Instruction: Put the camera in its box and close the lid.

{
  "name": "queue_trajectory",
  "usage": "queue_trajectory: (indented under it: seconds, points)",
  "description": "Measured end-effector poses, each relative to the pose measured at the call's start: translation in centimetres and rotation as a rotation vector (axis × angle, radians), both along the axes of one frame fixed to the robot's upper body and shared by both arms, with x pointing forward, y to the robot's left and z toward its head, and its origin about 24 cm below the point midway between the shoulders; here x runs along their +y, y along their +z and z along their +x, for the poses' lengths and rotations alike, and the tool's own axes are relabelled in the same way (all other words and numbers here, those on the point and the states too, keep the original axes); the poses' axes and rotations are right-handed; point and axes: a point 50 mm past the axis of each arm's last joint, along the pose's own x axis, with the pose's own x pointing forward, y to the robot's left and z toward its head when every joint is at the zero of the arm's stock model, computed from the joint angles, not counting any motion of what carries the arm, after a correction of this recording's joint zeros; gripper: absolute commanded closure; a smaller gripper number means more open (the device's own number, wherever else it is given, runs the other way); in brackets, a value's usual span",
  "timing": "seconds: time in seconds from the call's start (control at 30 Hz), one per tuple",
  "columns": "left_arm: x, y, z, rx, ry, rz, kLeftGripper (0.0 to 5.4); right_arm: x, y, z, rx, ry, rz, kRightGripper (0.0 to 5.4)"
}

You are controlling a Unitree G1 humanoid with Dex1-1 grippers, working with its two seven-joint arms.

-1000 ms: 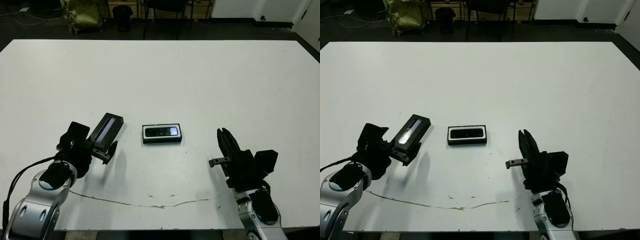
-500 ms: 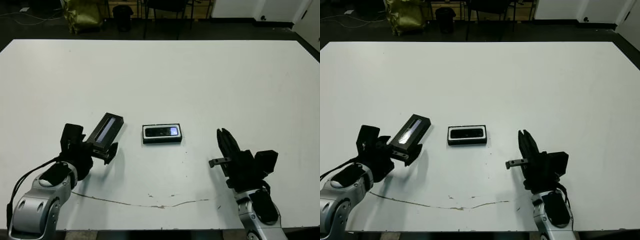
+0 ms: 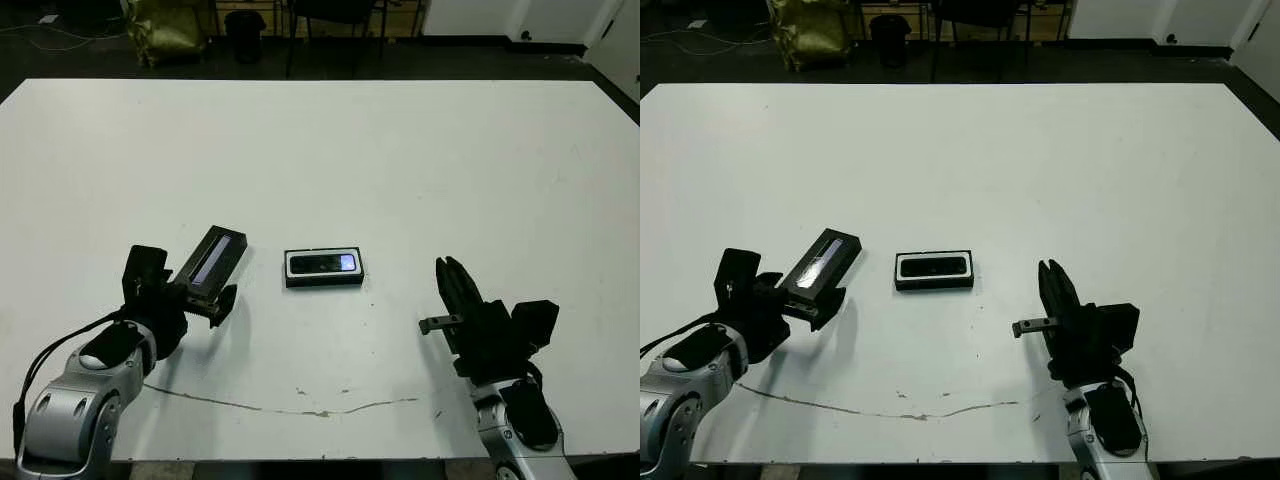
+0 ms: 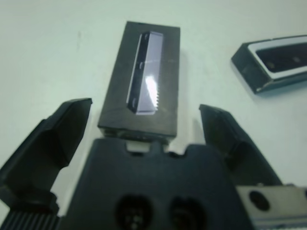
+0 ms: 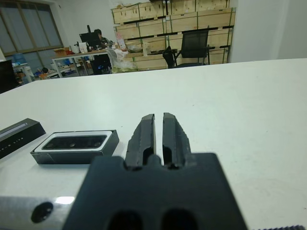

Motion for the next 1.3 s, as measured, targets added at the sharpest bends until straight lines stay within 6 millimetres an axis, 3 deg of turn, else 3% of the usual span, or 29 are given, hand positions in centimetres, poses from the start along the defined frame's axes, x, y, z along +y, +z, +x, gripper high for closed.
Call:
queue_trajectory:
  seconds: [0.2,0.53,0.63,1.17,1.3]
  points:
    - [-0.1,0.3,-0.1,-0.005,-0.032,0.056,0.22,-0.1,0.1,0.0,-0.006,-0.009,-0.011,5.4]
    - [-0.2,0.2,-0.1,-0.004,-0.066,0.129,2.58,-0.1,0.2,0.0,-0.01,-0.014,-0.008,5.4]
    - [-0.3,0.3,0.0,-0.004,-0.065,0.129,2.97,-0.1,0.2,0.0,-0.012,-0.015,-0.008,5.4]
    - [0.2,0.3,0.1,-0.016,-0.106,0.089,3.02,-0.2,-0.2,-0.1,-0.029,-0.019,-0.007,5.4]
    - [1.3,2.1,0.4,-0.083,-0.125,0.042,3.02,-0.2,-0.1,-0.2,-0.013,-0.03,-0.014,5.4]
